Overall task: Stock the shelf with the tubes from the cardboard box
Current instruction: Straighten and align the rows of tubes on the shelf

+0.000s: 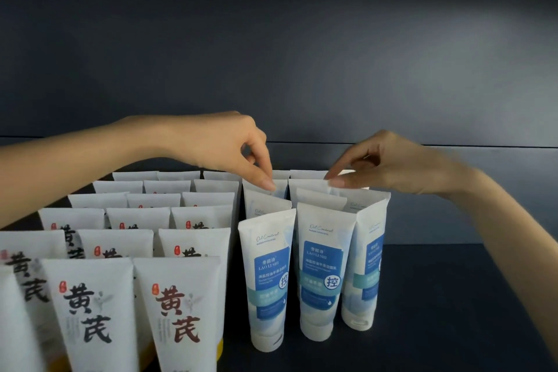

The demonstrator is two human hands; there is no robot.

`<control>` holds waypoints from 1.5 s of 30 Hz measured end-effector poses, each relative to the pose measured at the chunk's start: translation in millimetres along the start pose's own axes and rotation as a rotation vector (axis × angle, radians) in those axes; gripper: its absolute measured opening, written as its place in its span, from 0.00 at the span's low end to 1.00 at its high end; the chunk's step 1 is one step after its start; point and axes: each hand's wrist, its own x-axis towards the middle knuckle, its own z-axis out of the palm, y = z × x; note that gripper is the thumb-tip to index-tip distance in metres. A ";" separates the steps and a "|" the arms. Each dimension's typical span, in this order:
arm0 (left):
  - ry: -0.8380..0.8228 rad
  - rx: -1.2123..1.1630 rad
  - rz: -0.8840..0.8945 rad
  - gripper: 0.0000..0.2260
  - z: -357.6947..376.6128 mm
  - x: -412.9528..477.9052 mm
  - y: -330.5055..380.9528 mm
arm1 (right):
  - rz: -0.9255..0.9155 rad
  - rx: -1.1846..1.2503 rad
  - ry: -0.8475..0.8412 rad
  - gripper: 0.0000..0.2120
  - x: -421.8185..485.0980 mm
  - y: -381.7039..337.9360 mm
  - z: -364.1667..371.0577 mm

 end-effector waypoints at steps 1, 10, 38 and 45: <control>-0.029 0.003 0.001 0.12 1.3 0.3 0.8 | 0.009 -0.047 -0.016 0.17 2.3 -1.1 6.1; -0.075 0.077 -0.005 0.05 13.8 1.4 -6.6 | 0.051 -0.084 -0.084 0.05 -1.2 -6.0 8.8; 0.040 -0.012 -0.036 0.07 21.6 6.4 -21.7 | 0.065 -0.058 -0.035 0.04 6.7 6.6 13.4; 0.035 -0.046 -0.040 0.07 22.8 6.7 -18.0 | 0.054 -0.080 -0.025 0.05 8.3 7.4 14.8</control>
